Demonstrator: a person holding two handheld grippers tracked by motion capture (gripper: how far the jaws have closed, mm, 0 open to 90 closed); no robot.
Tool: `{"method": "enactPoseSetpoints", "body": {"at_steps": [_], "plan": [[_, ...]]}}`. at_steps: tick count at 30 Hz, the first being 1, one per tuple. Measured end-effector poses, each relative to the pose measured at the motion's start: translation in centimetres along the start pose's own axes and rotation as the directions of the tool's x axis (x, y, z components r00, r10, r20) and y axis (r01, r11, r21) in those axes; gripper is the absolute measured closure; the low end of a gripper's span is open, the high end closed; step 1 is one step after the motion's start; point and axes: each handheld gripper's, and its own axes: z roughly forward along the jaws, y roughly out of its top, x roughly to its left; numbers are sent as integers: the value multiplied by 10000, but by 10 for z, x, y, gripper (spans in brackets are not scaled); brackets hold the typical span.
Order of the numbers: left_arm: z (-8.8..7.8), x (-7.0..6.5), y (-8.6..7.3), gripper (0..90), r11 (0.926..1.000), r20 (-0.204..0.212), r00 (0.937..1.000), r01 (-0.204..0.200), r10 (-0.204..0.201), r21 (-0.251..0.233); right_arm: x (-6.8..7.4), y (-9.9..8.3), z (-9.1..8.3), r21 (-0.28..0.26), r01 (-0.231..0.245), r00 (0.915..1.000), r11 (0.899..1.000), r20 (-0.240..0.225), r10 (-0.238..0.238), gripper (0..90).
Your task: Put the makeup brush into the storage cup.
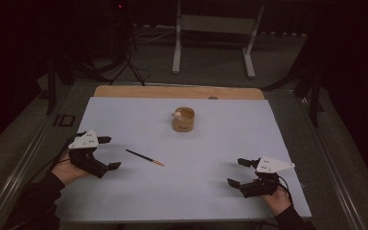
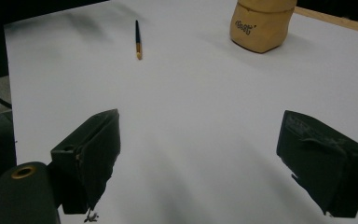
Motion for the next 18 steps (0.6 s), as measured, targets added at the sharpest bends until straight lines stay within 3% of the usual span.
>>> {"method": "enactPoseSetpoints", "body": {"at_steps": [8, 12, 17, 18], "plan": [[2, 11, 20, 14, 9969, 42, 9984, -571, 570, 550, 0, 0, 0, 6, 3, 10000, 10000, -16, -3, 136], [5, 17, 29, 14, 9918, 62, 9955, -952, 950, 847, 0, 0, 1, 19, 11, 10000, 10000, -27, -11, 136], [9, 21, 35, 14, 9875, 234, 9933, -1153, 1134, 1078, 0, 0, 0, 4, -2, 10000, 10000, -27, 2, 136], [12, 21, 37, 14, 9825, 416, 9918, -1255, 1209, 1377, 0, 0, 1, 8, 37, 10000, 10000, -17, -37, 136]]}}
